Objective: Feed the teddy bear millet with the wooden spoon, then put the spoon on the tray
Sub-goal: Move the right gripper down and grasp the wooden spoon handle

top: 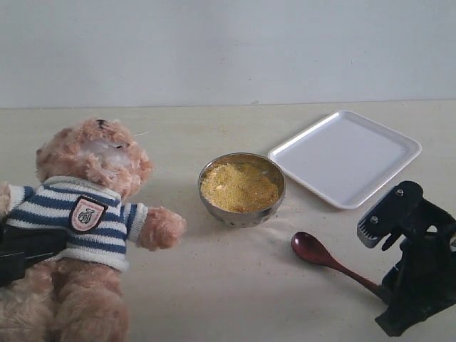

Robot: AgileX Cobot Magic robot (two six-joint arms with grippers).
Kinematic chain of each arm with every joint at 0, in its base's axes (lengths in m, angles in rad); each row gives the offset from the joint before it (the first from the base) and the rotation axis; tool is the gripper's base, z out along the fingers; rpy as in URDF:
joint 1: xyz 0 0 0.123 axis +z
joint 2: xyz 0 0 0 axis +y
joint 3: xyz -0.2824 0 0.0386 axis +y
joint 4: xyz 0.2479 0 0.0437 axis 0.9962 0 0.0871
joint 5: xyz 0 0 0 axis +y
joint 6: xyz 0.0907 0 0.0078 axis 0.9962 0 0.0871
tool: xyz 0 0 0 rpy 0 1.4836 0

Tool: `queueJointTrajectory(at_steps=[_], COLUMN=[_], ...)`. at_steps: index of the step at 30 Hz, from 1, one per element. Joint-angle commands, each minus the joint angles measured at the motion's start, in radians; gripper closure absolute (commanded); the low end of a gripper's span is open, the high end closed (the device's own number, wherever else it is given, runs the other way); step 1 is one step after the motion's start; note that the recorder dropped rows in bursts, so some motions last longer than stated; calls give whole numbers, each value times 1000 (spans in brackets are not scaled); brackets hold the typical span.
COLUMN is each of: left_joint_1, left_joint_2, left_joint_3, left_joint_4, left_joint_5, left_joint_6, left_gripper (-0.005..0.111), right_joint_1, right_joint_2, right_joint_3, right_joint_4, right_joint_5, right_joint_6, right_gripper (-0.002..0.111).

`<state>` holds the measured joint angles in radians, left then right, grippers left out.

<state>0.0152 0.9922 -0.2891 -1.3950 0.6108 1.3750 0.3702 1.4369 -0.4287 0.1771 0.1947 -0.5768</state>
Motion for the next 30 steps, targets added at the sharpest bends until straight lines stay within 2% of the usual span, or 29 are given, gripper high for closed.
queueJointTrajectory(at_steps=[1, 9, 25, 27, 30], left_joint_1=[3, 3, 3, 3, 3], left_joint_2=[-9, -9, -9, -9, -9], left_joint_3=[0, 0, 0, 0, 0], left_joint_4=[-22, -30, -30, -30, -30], left_joint_5=[-28, -38, -38, -38, -38], left_joint_6=[10, 10, 13, 13, 13], left_gripper=[102, 102, 102, 102, 102], right_joint_1=[0, 0, 0, 0, 0], right_joint_2=[2, 40, 215, 215, 213], right_joint_3=[7, 7, -62, -62, -62], right_joint_4=[1, 21, 236, 236, 236], right_joint_5=[-36, -31, 10, 44, 115], right_joint_6=[-9, -34, -244, -250, -242], right_gripper=[60, 60, 60, 71, 102])
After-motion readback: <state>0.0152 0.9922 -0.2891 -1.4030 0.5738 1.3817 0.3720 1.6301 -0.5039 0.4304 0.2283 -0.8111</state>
